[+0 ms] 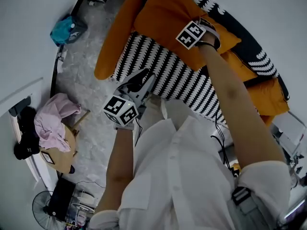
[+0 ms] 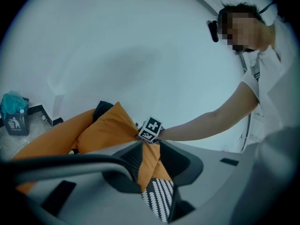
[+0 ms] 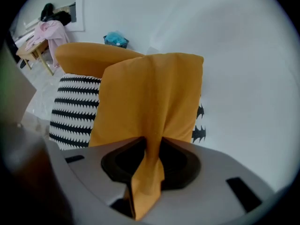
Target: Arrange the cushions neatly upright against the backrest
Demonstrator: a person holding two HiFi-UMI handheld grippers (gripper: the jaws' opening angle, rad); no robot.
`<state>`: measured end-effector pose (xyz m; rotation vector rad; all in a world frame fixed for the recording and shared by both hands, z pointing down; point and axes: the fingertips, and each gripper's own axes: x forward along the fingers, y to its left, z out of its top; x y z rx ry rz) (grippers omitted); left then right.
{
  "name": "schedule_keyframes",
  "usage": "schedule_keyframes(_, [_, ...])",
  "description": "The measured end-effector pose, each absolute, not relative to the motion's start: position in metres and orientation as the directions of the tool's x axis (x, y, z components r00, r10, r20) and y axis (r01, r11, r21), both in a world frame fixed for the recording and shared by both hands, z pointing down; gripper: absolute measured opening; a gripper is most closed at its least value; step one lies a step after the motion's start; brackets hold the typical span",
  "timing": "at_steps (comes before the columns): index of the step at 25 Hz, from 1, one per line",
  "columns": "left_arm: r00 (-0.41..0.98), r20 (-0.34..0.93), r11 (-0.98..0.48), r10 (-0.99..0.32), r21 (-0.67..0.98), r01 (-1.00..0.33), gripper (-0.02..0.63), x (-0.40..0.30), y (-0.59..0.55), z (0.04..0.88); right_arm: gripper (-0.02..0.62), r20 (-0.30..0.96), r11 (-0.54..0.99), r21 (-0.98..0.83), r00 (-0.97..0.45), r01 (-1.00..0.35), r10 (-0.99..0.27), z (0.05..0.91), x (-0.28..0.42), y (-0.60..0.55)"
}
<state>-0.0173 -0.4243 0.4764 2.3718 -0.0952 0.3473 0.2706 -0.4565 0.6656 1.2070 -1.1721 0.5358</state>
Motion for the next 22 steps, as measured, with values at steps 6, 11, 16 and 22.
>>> schedule_keyframes(6, [0.968,0.246,-0.756,0.045,0.641,-0.128,0.127,-0.008,-0.422,0.458,0.147,0.895,0.243,0.406,0.33,-0.881,-0.301,0.633,0.273,-0.447])
schedule_keyframes(11, [0.972,0.226,-0.775,0.059,0.624,-0.098,0.127,-0.003,-0.417,0.44,0.189,0.879,0.061,0.306,0.258,-0.95,-0.4,0.59,0.272,-0.432])
schedule_keyframes(16, [0.971,0.222,-0.779,0.086,0.623,-0.073,0.127,0.002,-0.404,0.432,0.252,0.872,-0.251,0.114,0.217,-0.961,-0.438,0.569,0.286,-0.364])
schedule_keyframes(22, [0.951,0.279,-0.825,0.136,0.563,-0.047,0.135,0.038,-0.425,0.447,0.3,0.859,-0.569,-0.12,0.202,-0.813,-0.471,0.587,0.298,-0.281])
